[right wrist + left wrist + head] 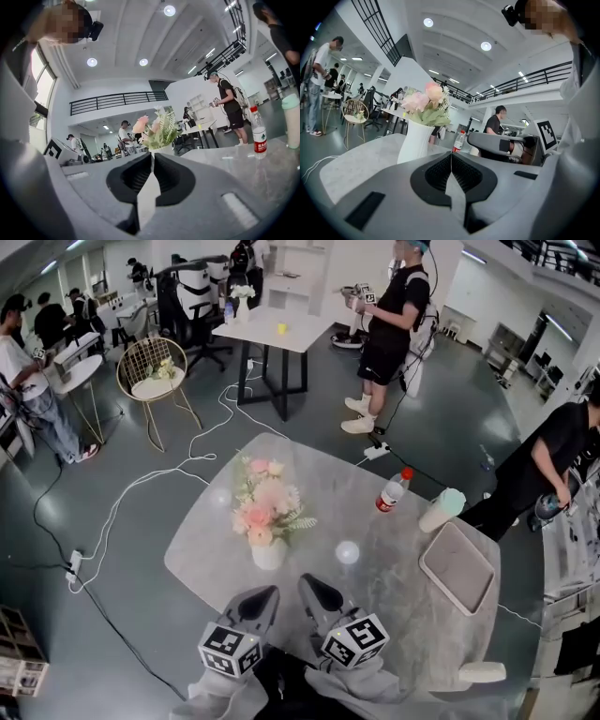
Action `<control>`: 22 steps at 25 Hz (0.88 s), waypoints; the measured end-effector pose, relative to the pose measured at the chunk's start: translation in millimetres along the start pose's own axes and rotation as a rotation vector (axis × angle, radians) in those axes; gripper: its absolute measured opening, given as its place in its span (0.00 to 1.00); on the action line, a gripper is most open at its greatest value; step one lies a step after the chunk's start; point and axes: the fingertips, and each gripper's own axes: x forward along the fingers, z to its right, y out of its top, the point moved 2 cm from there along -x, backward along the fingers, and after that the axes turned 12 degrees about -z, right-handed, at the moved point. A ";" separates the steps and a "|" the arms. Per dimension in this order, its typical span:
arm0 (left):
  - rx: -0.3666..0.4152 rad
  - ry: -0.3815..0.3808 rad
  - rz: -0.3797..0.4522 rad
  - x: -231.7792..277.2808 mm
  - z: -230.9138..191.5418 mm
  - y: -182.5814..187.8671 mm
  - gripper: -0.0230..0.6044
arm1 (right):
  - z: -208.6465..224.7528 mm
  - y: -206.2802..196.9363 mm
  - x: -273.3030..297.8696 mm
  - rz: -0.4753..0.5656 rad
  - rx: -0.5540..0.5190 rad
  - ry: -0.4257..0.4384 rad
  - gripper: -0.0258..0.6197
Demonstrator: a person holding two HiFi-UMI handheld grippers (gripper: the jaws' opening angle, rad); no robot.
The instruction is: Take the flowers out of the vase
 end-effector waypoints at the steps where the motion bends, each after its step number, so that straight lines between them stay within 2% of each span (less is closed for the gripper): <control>1: 0.003 0.000 0.000 1.2 -1.7 4.0 0.04 | 1.8 4.3 2.1 0.000 -0.006 0.004 0.07; 5: 0.004 0.006 0.006 2.1 -9.6 16.9 0.04 | 6.5 18.7 11.6 -0.010 -0.024 0.034 0.09; 6: 0.003 0.010 0.007 1.8 -12.7 19.7 0.04 | 7.0 21.6 15.5 -0.018 -0.029 0.044 0.19; 9: 0.007 0.018 0.010 2.0 -20.3 25.7 0.04 | 9.6 28.4 25.4 -0.034 -0.046 0.064 0.30; 17: 0.014 0.041 0.025 3.2 -41.5 38.5 0.04 | 17.6 32.6 48.1 -0.062 -0.039 0.096 0.71; 22: 0.015 0.066 0.032 4.6 -56.4 40.2 0.04 | 29.2 29.0 58.4 -0.072 -0.039 0.106 0.78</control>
